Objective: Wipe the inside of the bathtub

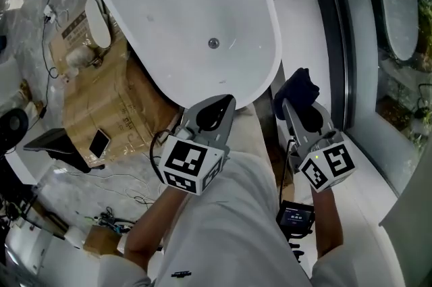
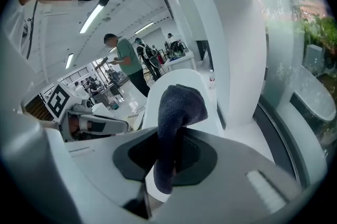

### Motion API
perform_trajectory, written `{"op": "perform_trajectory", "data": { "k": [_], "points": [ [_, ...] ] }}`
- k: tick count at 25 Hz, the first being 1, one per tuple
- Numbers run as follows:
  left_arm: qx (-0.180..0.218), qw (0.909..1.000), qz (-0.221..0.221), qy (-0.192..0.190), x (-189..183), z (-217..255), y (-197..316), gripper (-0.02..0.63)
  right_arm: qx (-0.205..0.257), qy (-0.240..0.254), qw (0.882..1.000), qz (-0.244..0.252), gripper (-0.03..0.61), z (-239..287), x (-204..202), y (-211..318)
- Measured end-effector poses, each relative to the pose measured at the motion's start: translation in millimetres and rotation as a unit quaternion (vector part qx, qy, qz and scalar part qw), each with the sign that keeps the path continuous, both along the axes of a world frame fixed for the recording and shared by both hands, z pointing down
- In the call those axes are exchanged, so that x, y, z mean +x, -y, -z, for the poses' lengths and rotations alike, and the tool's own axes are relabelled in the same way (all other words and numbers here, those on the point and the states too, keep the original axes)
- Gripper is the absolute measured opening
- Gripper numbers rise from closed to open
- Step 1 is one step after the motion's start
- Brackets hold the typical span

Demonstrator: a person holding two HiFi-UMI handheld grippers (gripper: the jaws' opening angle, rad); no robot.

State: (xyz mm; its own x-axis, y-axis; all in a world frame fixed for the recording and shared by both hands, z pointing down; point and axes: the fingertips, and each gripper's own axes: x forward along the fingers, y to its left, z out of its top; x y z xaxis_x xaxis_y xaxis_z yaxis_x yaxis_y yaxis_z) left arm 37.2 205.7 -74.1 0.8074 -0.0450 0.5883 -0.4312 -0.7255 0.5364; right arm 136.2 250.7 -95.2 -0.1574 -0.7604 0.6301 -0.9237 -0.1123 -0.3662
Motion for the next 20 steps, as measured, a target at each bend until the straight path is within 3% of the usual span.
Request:
{"op": "perform_trajectory", "data": {
  "k": [6, 11, 20],
  "points": [
    [0.001, 0.9995, 0.023, 0.020, 31.9, -21.6, 24.0, -0.002, -0.033, 0.029, 0.999, 0.007, 0.052, -39.9, 33.4, 13.2],
    [-0.011, 0.9989, 0.036, 0.029, 47.9, -51.4, 37.1, -0.002, -0.060, 0.021, 0.998, 0.018, 0.052, -89.4, 45.0, 21.8],
    [-0.043, 0.9983, 0.004, 0.039, 37.1, -109.1, 36.5, -0.002, -0.117, 0.027, 0.993, -0.021, 0.052, -151.7, 40.1, 14.4]
  ]
}}
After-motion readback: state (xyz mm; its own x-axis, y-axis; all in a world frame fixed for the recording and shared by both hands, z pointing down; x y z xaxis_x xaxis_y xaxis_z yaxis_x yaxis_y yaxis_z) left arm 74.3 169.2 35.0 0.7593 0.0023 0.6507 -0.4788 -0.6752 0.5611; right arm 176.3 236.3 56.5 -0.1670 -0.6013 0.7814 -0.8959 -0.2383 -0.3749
